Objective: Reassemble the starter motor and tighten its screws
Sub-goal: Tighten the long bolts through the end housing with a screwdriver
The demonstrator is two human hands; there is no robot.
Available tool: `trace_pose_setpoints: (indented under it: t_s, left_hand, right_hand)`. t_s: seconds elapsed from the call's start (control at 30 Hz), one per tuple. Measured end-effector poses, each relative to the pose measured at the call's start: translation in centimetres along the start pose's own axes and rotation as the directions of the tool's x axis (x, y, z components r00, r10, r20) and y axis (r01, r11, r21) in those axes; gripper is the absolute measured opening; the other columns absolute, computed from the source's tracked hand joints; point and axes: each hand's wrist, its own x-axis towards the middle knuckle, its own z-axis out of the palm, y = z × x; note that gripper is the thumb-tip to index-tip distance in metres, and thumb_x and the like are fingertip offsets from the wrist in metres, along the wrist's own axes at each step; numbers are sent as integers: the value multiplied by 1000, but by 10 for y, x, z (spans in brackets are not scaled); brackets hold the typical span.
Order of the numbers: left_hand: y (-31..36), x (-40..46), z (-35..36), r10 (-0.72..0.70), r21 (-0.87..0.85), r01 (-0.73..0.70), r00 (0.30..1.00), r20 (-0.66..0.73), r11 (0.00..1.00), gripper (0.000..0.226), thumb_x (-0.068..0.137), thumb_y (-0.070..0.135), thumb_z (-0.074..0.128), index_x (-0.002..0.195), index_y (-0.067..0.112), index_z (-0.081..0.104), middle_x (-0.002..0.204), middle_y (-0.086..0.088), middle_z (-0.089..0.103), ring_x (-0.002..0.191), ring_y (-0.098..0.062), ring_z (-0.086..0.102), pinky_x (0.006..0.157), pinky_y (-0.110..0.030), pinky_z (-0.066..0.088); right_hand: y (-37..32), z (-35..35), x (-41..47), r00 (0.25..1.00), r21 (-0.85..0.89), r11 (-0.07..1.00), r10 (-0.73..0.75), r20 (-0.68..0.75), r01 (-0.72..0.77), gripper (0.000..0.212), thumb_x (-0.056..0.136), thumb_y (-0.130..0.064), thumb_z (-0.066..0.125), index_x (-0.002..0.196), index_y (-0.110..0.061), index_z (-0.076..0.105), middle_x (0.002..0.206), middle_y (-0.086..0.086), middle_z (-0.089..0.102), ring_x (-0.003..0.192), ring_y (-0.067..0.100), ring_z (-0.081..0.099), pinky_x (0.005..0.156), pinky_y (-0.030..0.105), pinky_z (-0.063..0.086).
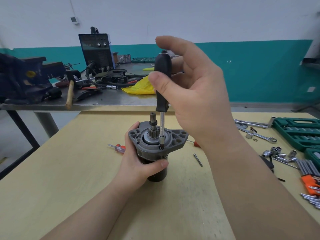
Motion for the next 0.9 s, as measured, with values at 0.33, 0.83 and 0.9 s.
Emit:
trace_pose_setpoints:
  t_s: [0.33,0.83,0.9]
  left_hand:
    - [-3,0,-2,10,22,-10,1000,-3,1000,117,65,34,97,157,49,26,150,13,59,141,-13,58,108,-39,45]
    - [-7,1,-4,2,27,-2,1000,-3,1000,120,65,34,98,160,45,24,150,8,60,140,-15,59,107,-41,45]
    - [-7,1,-3,7,27,-7,1000,-4,1000,120,65,33,97,160,45,25,150,8,60,140,-16,59,107,-41,45]
  right_hand:
    - [3,1,1,1000,23,1000,13,-15,-12,34,98,-20,72,129,-31,72,101,-10,75,97,20,73,90,50,63]
    - [2,1,1,1000,17,1000,17,-6,-16,23,100,-28,71,122,-33,72,93,-11,71,87,18,71,80,51,65]
    - [2,0,1,999,61,997,41,20,-42,23,104,-25,62,124,-30,71,96,-13,72,95,20,74,85,52,65]
